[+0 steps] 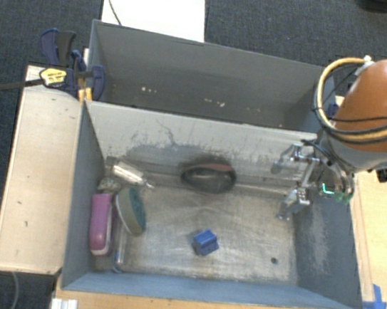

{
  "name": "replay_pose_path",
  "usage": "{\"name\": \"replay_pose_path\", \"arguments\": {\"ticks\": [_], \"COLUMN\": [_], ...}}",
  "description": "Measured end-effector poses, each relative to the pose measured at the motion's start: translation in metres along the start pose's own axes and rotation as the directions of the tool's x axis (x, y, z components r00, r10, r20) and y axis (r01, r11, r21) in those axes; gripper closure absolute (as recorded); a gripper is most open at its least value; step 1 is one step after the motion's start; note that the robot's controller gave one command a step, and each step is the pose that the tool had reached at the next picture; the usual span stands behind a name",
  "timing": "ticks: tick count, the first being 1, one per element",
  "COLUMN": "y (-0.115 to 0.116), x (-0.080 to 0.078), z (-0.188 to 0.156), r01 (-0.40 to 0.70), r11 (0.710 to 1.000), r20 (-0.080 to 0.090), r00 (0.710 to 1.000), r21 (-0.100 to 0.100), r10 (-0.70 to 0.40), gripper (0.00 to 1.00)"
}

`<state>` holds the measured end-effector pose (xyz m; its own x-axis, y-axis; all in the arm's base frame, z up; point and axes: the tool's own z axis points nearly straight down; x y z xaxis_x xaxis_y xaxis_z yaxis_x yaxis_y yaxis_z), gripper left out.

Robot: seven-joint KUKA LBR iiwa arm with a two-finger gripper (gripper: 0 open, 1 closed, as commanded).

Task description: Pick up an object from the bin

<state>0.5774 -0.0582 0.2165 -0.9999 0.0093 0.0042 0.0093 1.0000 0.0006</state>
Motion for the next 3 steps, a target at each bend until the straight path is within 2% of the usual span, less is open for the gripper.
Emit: {"name": "replay_pose_path", "arguments": {"ticks": [1,2,3], "y": [0.062,0.084,0.127], "x": [-0.004,0.053,0.059], "z": [0.075,0.137,0.143], "r01": [0.024,0.189,0.195], "r11": [1.0,0.982,0.981], "r20": [0.0,-0.001,0.009], "r00": [1.0,0.982,0.981], "r21": [-0.003,-0.001,0.0], "r10": [-0.024,-0.189,-0.195], "gripper": [0.0,0.0,0.0]}}
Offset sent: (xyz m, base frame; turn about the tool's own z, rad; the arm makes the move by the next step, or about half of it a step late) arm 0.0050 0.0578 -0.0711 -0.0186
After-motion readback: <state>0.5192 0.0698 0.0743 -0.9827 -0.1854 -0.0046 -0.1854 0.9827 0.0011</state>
